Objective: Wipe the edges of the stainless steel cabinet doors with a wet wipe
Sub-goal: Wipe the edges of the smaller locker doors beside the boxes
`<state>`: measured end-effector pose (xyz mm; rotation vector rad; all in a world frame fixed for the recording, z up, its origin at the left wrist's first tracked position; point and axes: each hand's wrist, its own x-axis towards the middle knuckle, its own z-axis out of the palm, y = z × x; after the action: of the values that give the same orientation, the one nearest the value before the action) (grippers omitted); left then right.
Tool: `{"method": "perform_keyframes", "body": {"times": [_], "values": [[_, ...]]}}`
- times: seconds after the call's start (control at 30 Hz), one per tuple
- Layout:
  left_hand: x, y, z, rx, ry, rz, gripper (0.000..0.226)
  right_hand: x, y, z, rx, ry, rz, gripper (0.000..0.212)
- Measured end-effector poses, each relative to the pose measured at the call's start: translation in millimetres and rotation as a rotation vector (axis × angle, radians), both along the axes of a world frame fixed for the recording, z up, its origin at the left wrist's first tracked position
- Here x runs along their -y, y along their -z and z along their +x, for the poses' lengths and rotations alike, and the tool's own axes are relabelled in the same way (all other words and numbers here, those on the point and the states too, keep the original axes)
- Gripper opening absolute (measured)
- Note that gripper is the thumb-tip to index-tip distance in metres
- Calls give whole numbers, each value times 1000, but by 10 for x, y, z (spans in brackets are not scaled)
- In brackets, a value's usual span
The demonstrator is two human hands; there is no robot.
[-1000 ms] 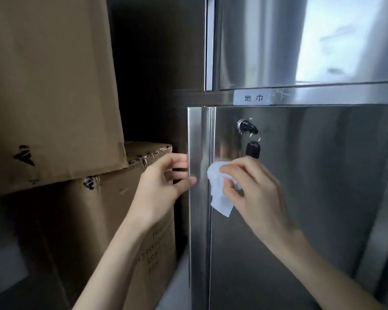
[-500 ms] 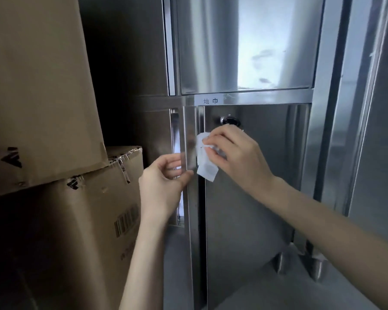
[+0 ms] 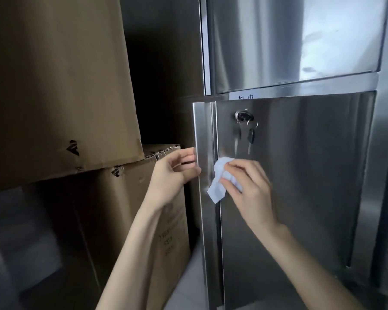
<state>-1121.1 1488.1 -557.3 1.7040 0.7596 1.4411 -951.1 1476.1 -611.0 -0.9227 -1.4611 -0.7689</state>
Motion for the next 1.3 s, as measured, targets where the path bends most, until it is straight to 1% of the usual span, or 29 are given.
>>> {"method": "perform_keyframes", "body": {"times": [0.1, 0.17, 0.33, 0.43, 0.5, 0.57, 0.63, 0.73, 0.8, 0.87, 0.97, 1.03, 1.13, 1.2, 1.27, 1.3], "values": [[-33, 38, -70, -17, 45, -25, 51, -52, -288, 0, -4, -75, 68, 12], [-67, 110, -95, -32, 73, -49, 54, -75, -413, -10, -23, -87, 109, 11], [-58, 543, -19, -102, 139, -178, 47, -65, -386, 11, -12, -52, 158, 15], [-126, 781, -74, -105, 165, -166, 60, -42, -560, -64, 24, -59, 203, 17], [-146, 973, -96, -180, 223, -161, 61, -41, -761, -168, 25, -93, 222, 19], [-114, 1209, -60, -267, 286, -142, 58, -53, -876, -255, -17, -108, 199, 20], [-90, 1382, -25, -268, 282, -134, 56, -65, -766, -284, -10, -82, 186, 22], [-129, 1456, -23, -268, 255, -139, 56, -61, -299, -241, 70, -44, 180, 20], [-144, 1464, -31, -297, 218, -137, 52, -33, -90, -220, 120, -47, 164, 19], [-130, 1454, -21, -373, 98, -64, 44, -51, -142, -214, 139, -65, 176, 17], [-86, 1479, -7, -473, -132, 105, 36, -97, -470, -281, 69, -63, 187, 21], [-39, 1545, -10, -507, -228, 194, 32, -132, -555, -314, 16, -52, 195, 24], [53, 1621, -5, -580, -331, 364, 35, -165, -215, -282, 54, -79, 194, 21], [76, 1632, 11, -619, -369, 438, 37, -157, 142, -212, 91, -156, 135, 16], [68, 1617, 26, -682, -396, 472, 39, -129, 359, -157, 130, -207, 71, 15], [55, 1601, 28, -717, -399, 450, 42, -138, 349, -130, 173, -195, 62, 15]]}}
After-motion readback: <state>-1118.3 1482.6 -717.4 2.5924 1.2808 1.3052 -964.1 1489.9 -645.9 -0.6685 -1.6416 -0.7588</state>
